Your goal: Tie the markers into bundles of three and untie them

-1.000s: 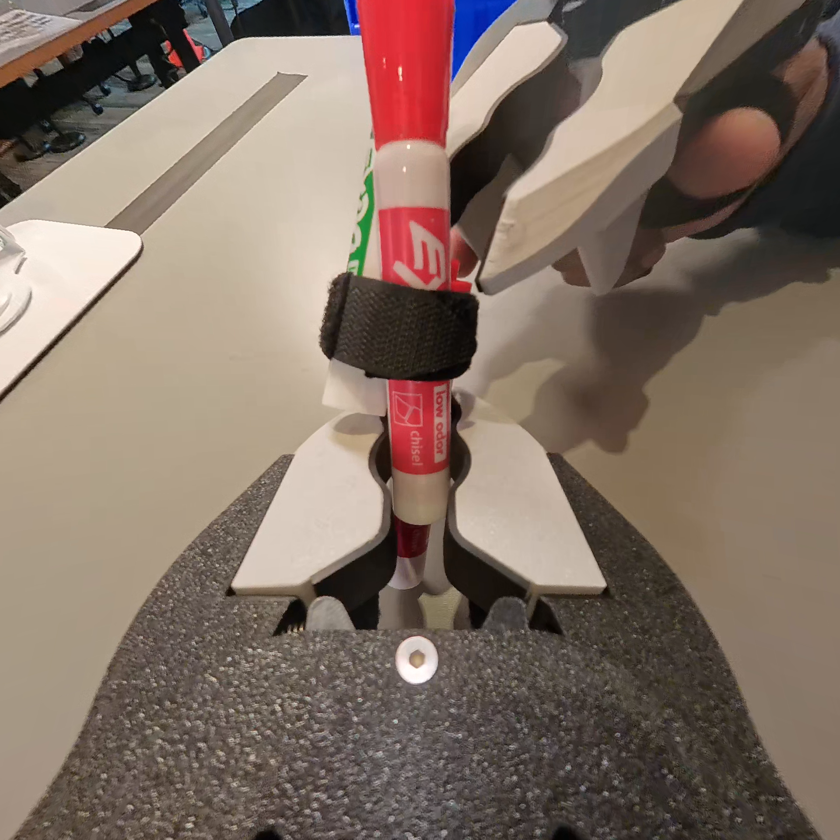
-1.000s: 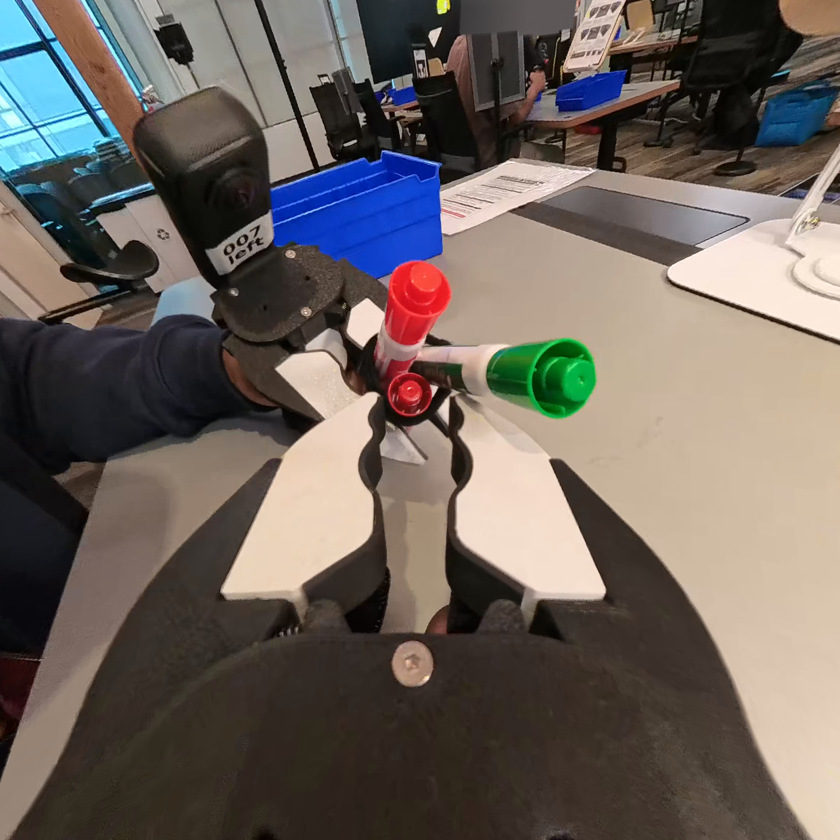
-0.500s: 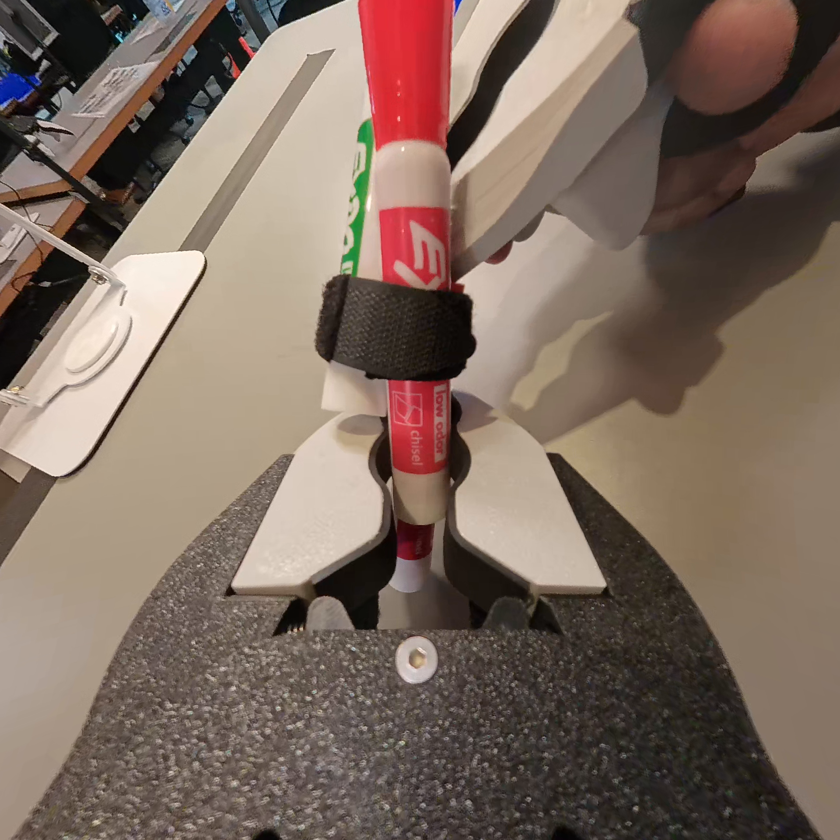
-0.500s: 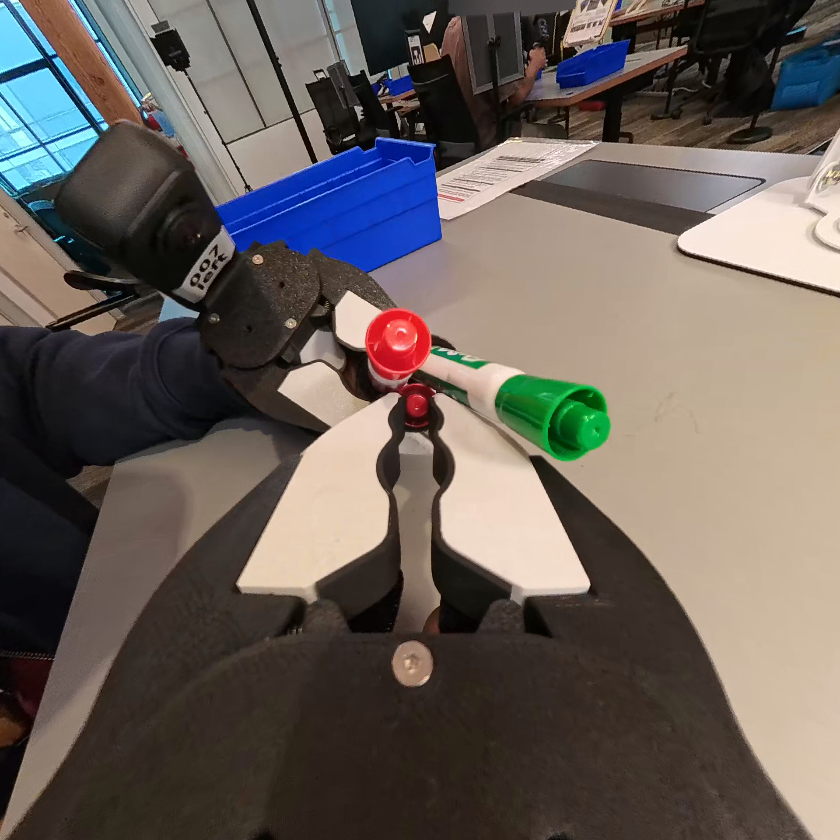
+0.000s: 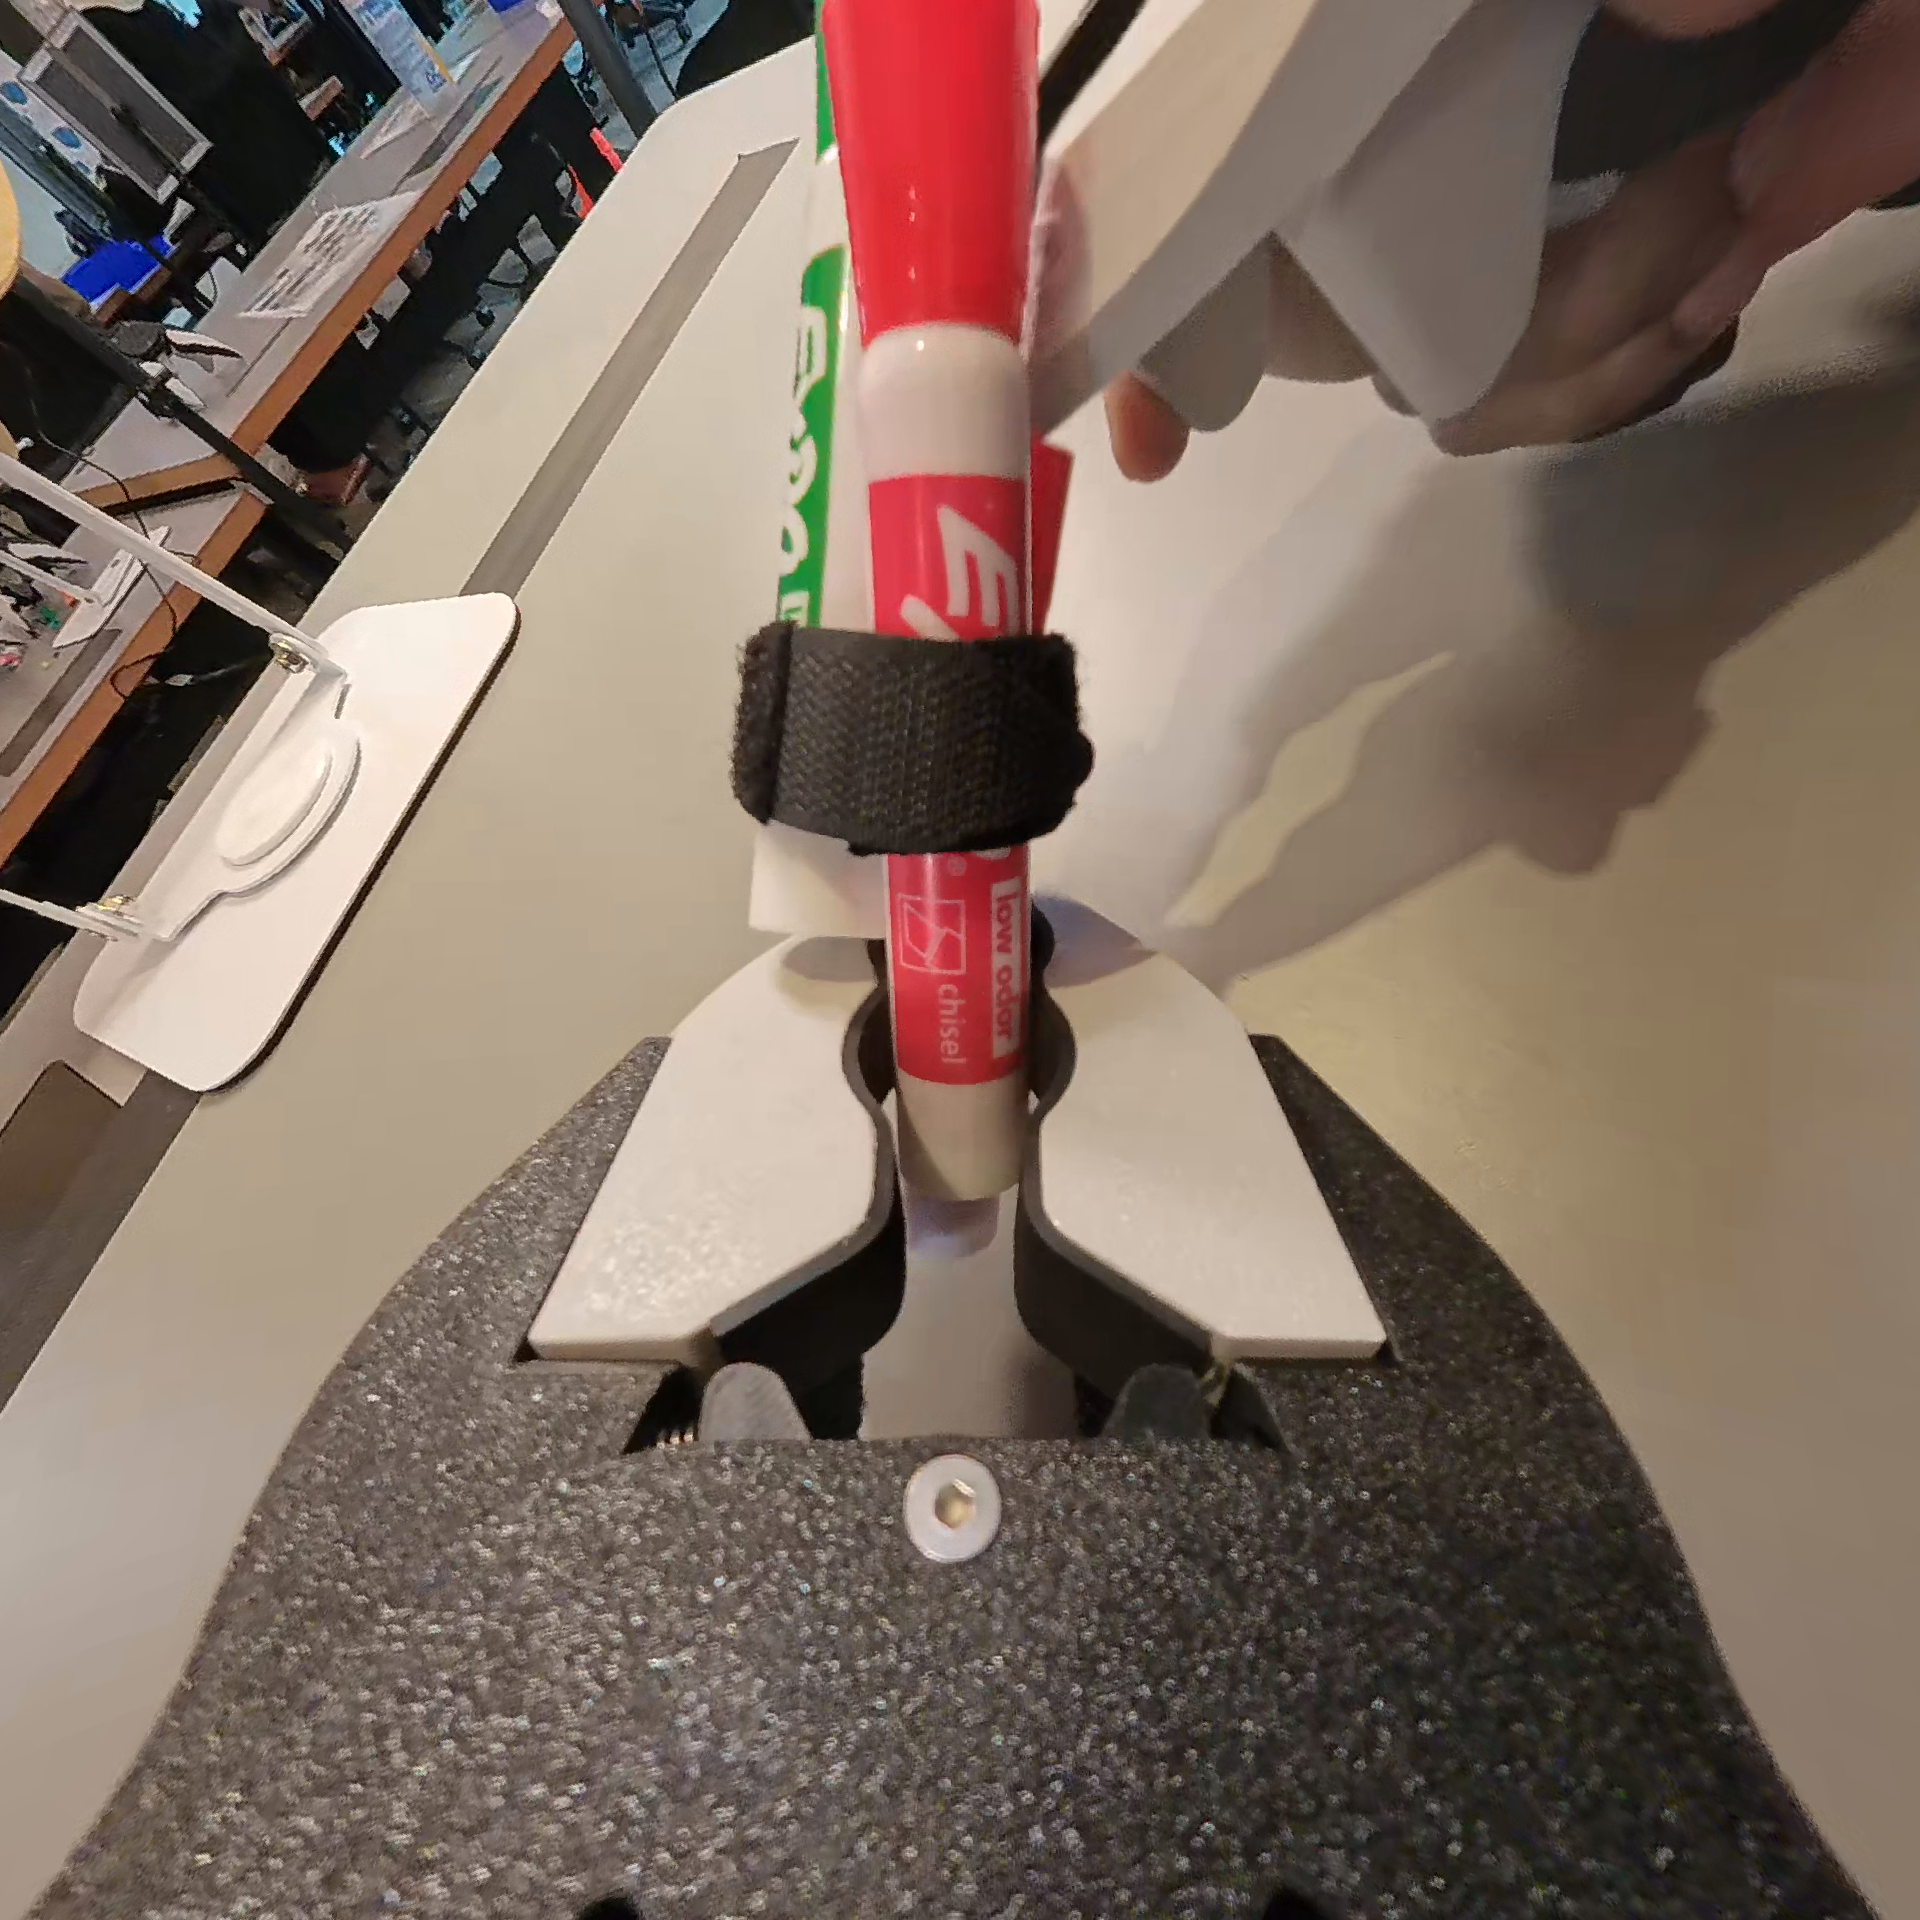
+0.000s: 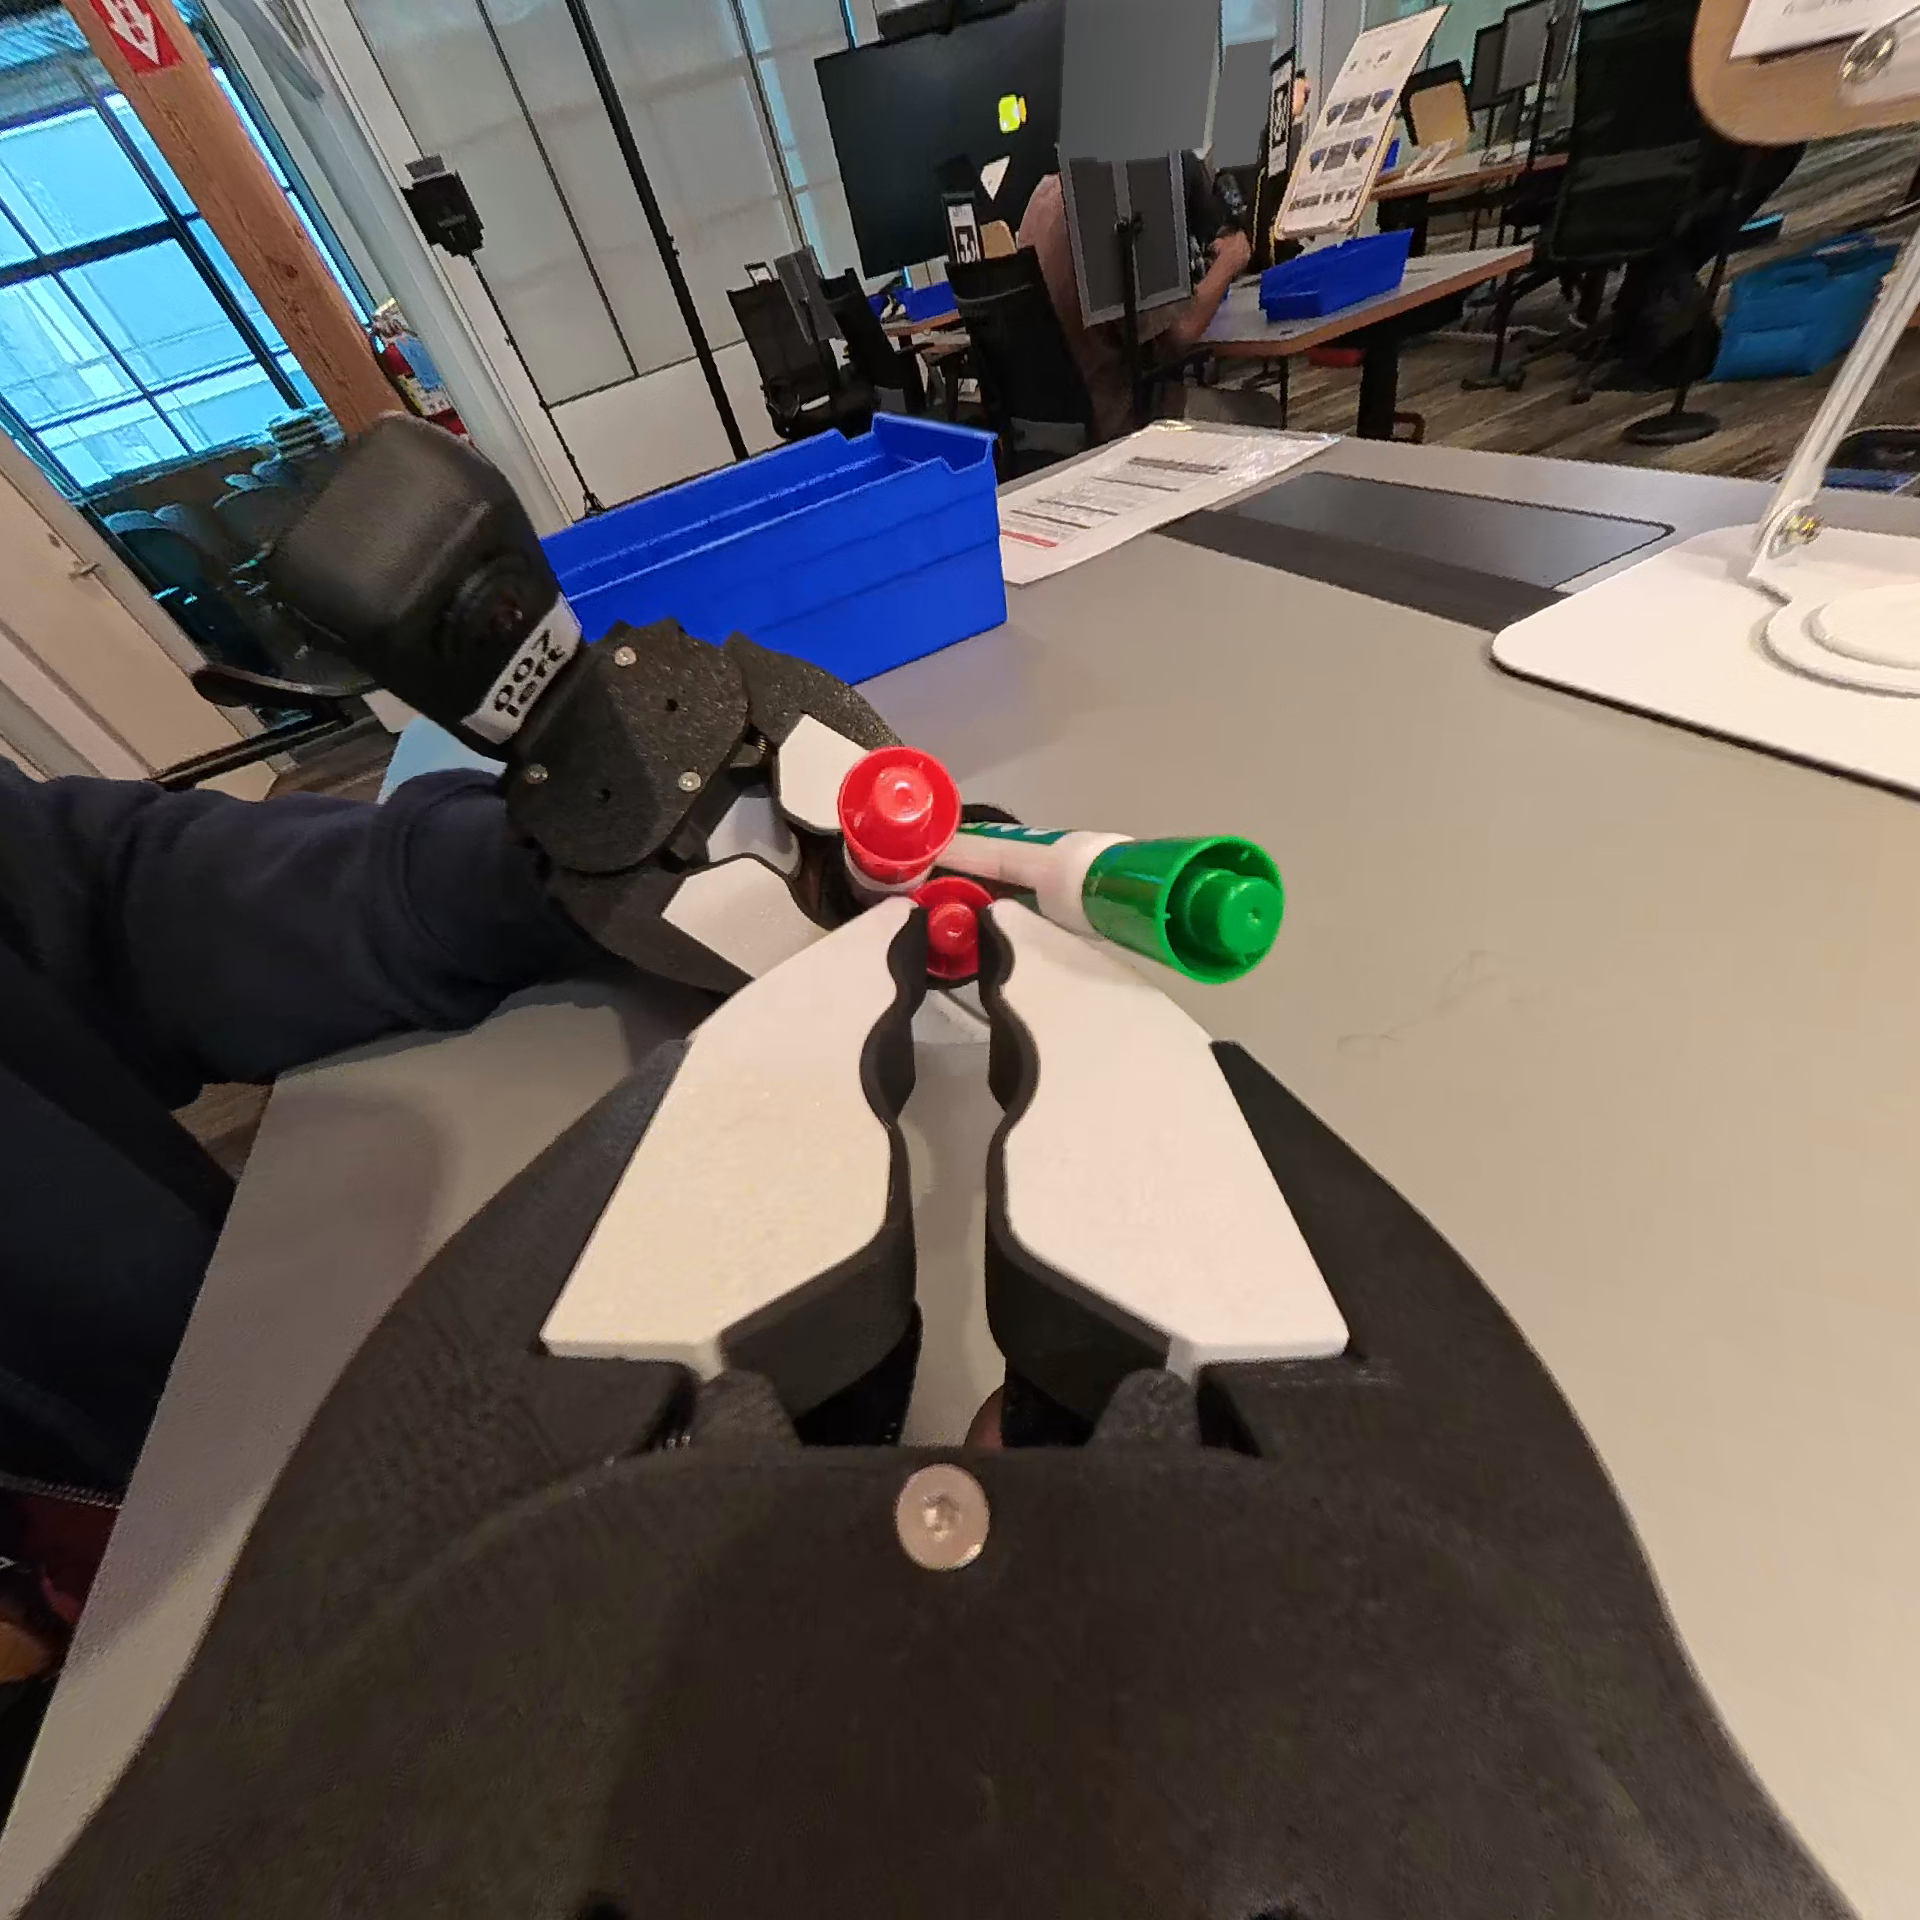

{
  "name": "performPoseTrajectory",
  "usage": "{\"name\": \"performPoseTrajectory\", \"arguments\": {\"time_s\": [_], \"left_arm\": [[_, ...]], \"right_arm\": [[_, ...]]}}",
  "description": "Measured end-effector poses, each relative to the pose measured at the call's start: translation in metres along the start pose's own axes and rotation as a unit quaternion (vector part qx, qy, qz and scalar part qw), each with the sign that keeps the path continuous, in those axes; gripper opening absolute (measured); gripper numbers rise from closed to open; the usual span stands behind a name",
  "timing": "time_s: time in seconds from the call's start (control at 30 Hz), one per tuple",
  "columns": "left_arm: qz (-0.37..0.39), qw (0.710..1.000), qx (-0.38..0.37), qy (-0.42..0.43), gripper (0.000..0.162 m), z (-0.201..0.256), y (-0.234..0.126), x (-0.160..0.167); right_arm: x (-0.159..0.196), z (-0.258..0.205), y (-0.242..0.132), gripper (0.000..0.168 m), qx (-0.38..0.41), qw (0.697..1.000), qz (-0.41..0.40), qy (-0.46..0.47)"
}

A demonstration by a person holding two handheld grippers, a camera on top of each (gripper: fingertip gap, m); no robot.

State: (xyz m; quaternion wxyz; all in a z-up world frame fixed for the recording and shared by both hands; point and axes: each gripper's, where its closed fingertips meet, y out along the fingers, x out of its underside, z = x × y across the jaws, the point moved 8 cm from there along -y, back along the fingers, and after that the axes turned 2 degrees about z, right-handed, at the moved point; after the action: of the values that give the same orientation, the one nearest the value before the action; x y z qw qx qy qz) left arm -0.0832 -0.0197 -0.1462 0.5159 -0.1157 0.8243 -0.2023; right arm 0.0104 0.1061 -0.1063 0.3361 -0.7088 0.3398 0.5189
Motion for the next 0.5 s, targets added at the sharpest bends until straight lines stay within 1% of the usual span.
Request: {"name": "performPoseTrajectory", "arguments": {"time_s": [0.2,0.5], "left_arm": [[0.008,1.000,0.001,-0.004,0.020,-0.002,-0.001,0.000],[0.016,1.000,0.001,-0.002,0.020,-0.001,-0.001,-0.002]], "right_arm": [[-0.007,0.004,-0.011,0.008,-0.003,1.000,0.022,0.000],[-0.008,0.004,-0.017,0.008,-0.012,1.000,0.027,-0.010]]}}
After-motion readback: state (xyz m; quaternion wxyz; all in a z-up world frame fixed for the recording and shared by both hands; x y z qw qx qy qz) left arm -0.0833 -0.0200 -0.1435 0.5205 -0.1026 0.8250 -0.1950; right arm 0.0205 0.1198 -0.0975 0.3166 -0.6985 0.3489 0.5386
